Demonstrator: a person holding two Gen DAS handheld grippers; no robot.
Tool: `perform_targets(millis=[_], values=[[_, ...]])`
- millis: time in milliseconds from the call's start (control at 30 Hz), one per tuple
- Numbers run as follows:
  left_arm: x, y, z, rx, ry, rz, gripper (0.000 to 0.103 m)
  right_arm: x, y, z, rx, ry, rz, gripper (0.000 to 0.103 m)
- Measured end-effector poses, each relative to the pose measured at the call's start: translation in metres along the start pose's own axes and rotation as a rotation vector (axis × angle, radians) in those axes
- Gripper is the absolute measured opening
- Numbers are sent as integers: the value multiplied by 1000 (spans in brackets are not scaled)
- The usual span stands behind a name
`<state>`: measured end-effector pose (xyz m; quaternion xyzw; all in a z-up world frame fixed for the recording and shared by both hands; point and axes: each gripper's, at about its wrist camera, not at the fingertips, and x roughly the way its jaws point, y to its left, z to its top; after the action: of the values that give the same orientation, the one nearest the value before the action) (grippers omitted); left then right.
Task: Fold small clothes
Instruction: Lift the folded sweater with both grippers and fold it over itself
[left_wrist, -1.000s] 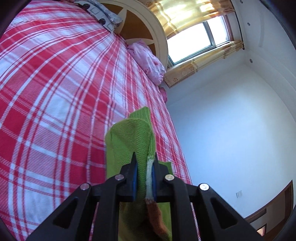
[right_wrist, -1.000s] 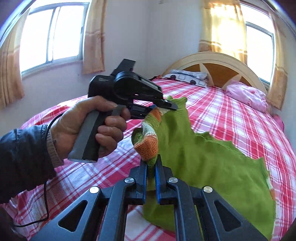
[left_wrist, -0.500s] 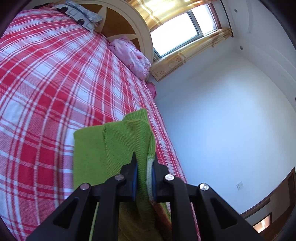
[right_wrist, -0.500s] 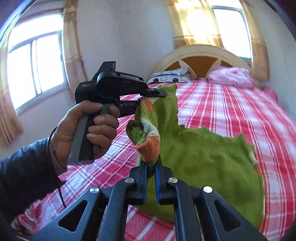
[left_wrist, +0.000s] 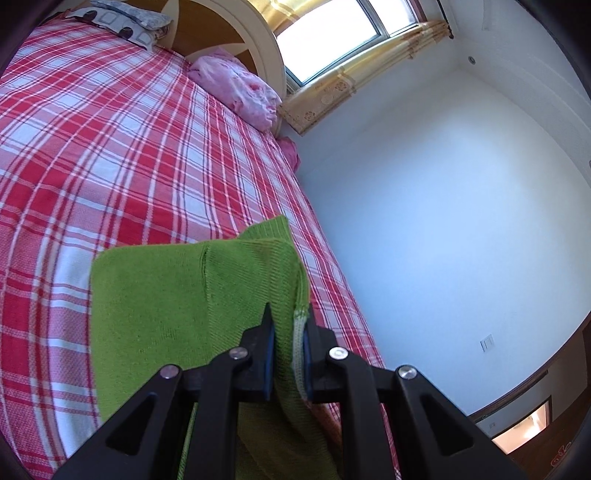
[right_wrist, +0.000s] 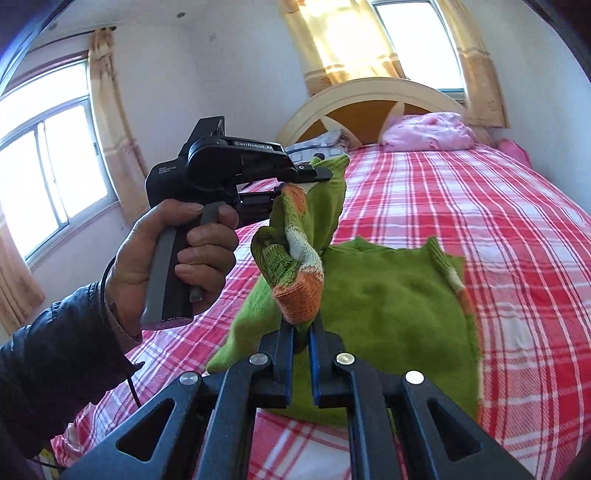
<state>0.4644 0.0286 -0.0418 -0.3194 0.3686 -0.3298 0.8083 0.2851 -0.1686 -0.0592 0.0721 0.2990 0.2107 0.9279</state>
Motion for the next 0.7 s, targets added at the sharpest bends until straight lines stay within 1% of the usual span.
perform_targets(millis=[333, 467, 633, 700], values=[[33, -15, -11, 15, 58, 18, 13, -10, -30, -8, 64, 27, -17, 6], [48, -20, -15, 25, 87, 46, 13, -11, -42, -14, 97, 56, -18, 6], [76, -27, -25, 57, 145, 109, 13, -12, -66, -29, 167, 89, -23, 6], [85, -29, -30, 61, 165, 116, 13, -13, -74, -35, 196, 103, -28, 6]])
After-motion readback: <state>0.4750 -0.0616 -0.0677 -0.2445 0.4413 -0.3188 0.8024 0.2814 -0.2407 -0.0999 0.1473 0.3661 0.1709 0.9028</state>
